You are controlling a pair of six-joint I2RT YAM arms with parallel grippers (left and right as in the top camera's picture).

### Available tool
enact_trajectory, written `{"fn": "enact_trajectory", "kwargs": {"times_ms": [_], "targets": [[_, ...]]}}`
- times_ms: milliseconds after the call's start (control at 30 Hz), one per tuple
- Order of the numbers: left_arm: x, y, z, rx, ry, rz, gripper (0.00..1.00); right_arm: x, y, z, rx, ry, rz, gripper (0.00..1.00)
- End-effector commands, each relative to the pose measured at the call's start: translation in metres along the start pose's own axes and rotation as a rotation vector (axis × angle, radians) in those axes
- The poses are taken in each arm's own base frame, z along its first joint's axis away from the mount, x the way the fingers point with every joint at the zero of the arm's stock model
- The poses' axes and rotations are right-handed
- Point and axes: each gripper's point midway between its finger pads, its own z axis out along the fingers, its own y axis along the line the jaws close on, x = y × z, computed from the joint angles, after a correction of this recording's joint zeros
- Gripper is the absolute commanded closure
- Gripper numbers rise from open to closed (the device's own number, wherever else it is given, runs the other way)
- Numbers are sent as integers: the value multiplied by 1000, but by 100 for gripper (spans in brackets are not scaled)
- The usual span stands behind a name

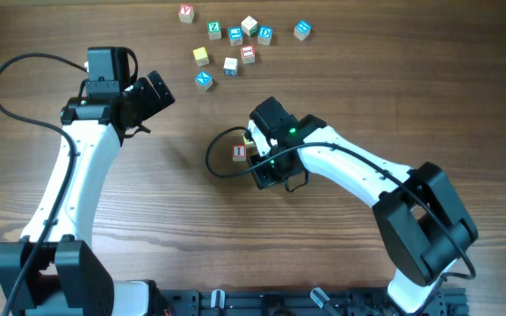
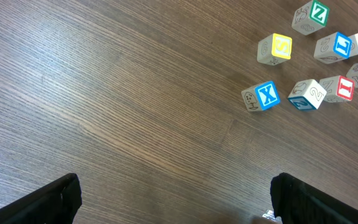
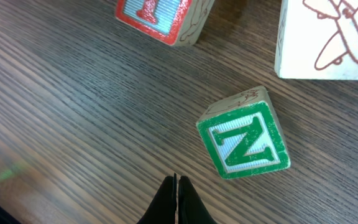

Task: Form a circle
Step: 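Retract the right arm to the upper right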

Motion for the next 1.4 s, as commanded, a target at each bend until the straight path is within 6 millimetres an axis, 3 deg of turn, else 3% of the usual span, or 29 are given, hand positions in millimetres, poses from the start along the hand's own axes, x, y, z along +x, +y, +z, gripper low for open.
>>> {"fn": "enact_trajectory", "kwargs": {"times_ms": [0,67,133,200,333,400,467,533,833,933,1000,1033,1233,1367], "targets": [[-1,2,1,-8,-1,-1,0,6,-6,8,16,25,22,96],[-1,2,1,-8,-1,-1,0,2,-4,5,5,18,20,96],[-1,2,1,-8,-1,-1,0,-16,3,-11,-10,-26,11,96],[-1,2,1,-8,-1,-1,0,-43,10,-37,-20,-95,1,96],[-1,2,1,-8,-1,-1,0,-104,18,-112,3,-274,-10,95],[-1,2,1,-8,-1,-1,0,-130,10,-144,70,-378,-22,87],[-1,2,1,-8,-1,-1,0,-148,-17,-167,182,-466,16,83],[-1,2,1,-8,-1,-1,0,-150,-36,-173,238,-484,49,78],[-1,2,1,-8,-1,-1,0,-146,-169,-176,396,-454,297,69],[-1,2,1,-8,-1,-1,0,-136,-215,-177,422,-434,388,43],[-1,2,1,-8,-1,-1,0,-123,-255,-180,444,-418,474,6],[-1,2,1,-8,-1,-1,0,-118,-267,-182,450,-416,499,0],[-1,2,1,-8,-1,-1,0,-96,-318,-200,506,-393,463,0],[-1,2,1,-8,-1,-1,0,-108,-333,-214,525,-478,470,0]]}}
